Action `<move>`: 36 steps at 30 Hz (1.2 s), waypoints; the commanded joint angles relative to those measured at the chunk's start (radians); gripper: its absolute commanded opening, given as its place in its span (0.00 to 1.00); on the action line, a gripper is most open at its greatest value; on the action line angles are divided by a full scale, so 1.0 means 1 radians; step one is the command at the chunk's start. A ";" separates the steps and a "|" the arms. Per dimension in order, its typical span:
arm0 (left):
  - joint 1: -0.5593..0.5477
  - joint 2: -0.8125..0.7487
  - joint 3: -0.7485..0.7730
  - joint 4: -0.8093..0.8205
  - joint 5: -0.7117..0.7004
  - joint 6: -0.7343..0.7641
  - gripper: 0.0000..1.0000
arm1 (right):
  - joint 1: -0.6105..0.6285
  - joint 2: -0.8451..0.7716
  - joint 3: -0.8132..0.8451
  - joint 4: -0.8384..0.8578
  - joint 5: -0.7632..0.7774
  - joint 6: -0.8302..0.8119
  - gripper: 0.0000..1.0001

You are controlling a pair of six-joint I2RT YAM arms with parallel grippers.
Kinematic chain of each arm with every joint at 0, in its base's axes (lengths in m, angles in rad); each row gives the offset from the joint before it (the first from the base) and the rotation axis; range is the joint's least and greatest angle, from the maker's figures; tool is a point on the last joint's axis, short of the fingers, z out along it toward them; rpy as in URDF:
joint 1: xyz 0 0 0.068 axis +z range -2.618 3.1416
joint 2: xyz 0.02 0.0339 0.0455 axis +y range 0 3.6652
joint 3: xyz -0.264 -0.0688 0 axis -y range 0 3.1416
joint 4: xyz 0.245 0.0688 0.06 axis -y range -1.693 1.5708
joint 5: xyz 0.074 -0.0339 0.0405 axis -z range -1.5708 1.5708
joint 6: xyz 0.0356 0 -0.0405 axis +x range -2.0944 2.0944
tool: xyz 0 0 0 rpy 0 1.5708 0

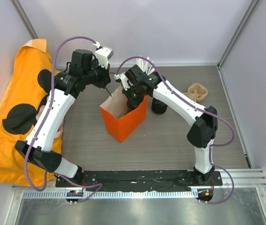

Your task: Pack the takeout coffee

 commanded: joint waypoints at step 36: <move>-0.001 -0.026 -0.003 0.017 0.032 -0.012 0.00 | 0.005 0.006 -0.022 0.063 0.015 -0.059 0.01</move>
